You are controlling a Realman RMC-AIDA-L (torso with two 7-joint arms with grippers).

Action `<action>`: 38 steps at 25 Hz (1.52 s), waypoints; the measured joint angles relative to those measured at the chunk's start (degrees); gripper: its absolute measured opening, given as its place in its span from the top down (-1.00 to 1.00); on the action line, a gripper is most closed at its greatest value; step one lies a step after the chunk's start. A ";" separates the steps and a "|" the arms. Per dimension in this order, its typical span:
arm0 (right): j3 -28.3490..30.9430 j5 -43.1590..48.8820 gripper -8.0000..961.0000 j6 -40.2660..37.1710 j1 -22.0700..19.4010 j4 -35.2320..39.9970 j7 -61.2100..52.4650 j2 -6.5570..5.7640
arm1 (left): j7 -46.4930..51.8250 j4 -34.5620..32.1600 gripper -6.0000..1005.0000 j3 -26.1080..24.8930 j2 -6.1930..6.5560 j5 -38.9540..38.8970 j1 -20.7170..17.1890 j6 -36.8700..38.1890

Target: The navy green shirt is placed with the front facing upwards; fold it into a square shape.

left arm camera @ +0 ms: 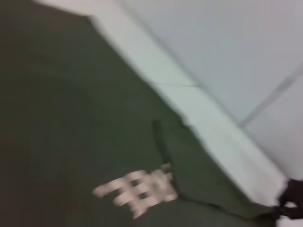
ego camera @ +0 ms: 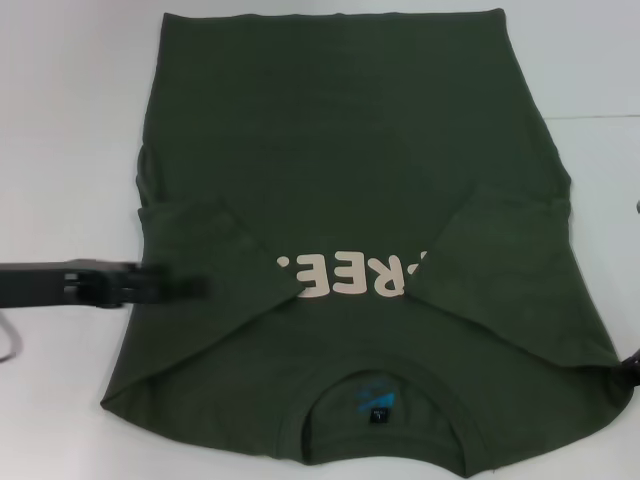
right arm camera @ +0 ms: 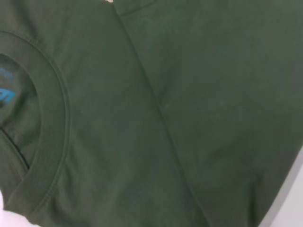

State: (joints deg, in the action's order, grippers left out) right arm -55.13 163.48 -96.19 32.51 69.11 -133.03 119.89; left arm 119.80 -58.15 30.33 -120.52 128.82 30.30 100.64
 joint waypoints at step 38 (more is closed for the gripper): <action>-1.38 -1.33 0.90 0.63 1.32 -1.26 0.47 -0.01 | 28.40 5.98 -0.89 -2.38 1.53 24.91 2.51 -4.24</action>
State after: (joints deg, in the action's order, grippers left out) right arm -56.52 162.16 -95.57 33.82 67.85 -132.56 119.88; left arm 148.20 -52.17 27.95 -118.99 153.73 32.81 96.40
